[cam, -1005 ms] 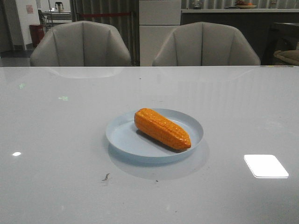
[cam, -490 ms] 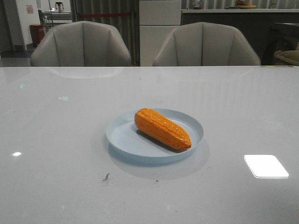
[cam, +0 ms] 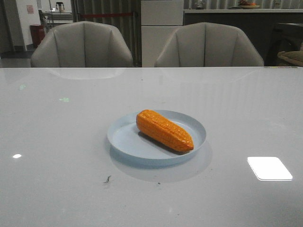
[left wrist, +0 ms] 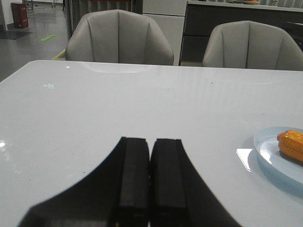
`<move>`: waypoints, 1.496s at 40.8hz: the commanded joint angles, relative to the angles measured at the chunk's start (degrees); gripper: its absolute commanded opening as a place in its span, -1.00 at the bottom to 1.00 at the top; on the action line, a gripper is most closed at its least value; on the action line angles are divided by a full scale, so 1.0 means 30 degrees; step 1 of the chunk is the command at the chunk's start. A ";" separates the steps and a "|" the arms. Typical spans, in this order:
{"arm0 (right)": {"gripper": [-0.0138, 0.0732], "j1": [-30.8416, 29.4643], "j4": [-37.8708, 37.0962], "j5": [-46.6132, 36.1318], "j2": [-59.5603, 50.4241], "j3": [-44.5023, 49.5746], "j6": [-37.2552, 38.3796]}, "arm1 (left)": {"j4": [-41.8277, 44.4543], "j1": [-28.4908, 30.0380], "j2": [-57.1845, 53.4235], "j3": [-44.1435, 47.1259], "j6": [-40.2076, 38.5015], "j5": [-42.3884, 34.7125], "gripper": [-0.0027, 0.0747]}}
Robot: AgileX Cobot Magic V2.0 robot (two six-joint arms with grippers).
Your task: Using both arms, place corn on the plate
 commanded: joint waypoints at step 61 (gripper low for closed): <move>-0.57 -0.0134 0.0372 -1.6959 -0.9969 1.3809 -0.0036 | -0.0187 0.0028 -0.0446 0.0686 -0.0223 -0.1570 -0.69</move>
